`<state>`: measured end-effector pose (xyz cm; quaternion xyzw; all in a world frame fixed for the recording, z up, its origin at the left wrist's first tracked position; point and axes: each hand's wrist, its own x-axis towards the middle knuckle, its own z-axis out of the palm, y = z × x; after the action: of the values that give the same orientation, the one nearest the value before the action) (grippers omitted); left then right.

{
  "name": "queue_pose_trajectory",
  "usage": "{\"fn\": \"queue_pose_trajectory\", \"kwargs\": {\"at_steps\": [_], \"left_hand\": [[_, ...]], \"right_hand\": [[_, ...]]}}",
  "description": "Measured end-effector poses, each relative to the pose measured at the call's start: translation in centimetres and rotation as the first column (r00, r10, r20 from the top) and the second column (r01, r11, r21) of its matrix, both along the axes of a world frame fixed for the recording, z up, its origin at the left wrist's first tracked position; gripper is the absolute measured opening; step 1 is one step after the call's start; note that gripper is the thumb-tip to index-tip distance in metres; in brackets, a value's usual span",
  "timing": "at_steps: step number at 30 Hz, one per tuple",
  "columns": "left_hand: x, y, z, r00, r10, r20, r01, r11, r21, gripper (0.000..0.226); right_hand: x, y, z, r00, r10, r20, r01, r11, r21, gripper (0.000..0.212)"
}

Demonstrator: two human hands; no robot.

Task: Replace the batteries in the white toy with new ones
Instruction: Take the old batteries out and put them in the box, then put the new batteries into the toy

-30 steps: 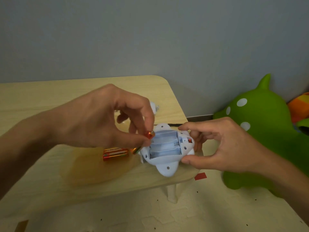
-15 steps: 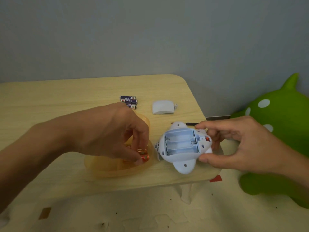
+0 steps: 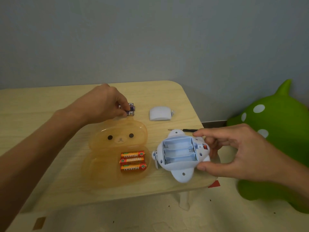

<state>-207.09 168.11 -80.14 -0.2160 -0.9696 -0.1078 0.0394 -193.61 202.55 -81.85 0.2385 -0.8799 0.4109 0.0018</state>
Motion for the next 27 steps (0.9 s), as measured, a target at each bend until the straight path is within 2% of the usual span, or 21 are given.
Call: {"fn": "queue_pose_trajectory", "kwargs": {"at_steps": [4, 8, 11, 13, 15, 17, 20, 23, 27], "left_hand": [[-0.7, -0.6, -0.4, 0.999, -0.031, 0.043, 0.029, 0.999, 0.042, 0.011], [-1.0, -1.1, -0.2, 0.992, -0.079, 0.097, 0.075, 0.996, 0.05, 0.023], [-0.4, -1.2, 1.1, 0.994, -0.102, 0.05, 0.088, 0.969, 0.233, 0.028], [1.0, -0.7, 2.5, 0.989, -0.142, 0.046, 0.11, 0.905, 0.411, 0.024], [2.8, 0.7, 3.6, 0.965, -0.254, 0.069, 0.176, 0.819, 0.546, 0.023], [4.7, 2.7, 4.0, 0.924, -0.376, 0.073, 0.261, 0.757, 0.599, 0.028], [6.8, 5.8, 3.3, 0.859, -0.508, 0.06, 0.382, 0.715, 0.586, 0.028], [7.5, 7.7, 2.3, 0.82, -0.571, 0.034, 0.468, 0.704, 0.534, 0.023], [7.6, 8.6, 1.1, 0.809, -0.586, -0.053, 0.564, 0.747, 0.352, 0.026]], "right_hand": [[0.1, 0.0, 0.0, 1.0, 0.001, -0.005, -0.001, 1.0, -0.012, 0.059], [0.0, 0.0, -0.1, 1.0, -0.02, 0.004, 0.02, 1.0, 0.002, 0.062], [0.0, 0.0, -0.1, 1.0, -0.014, 0.006, 0.014, 1.0, -0.007, 0.059], [0.0, 0.0, -0.1, 1.0, -0.011, 0.019, 0.012, 1.0, -0.009, 0.058], [0.0, -0.1, -0.1, 0.999, -0.013, 0.035, 0.014, 1.0, -0.011, 0.061], [-0.1, -0.1, 0.0, 0.999, -0.011, 0.037, 0.012, 1.0, -0.015, 0.067], [-0.1, -0.1, 0.0, 1.0, -0.014, 0.023, 0.015, 1.0, -0.013, 0.062], [-0.1, -0.1, 0.0, 1.0, -0.013, 0.022, 0.013, 1.0, -0.002, 0.056], [-0.1, -0.1, 0.1, 0.999, -0.003, 0.047, 0.003, 1.0, 0.005, 0.053]]}}
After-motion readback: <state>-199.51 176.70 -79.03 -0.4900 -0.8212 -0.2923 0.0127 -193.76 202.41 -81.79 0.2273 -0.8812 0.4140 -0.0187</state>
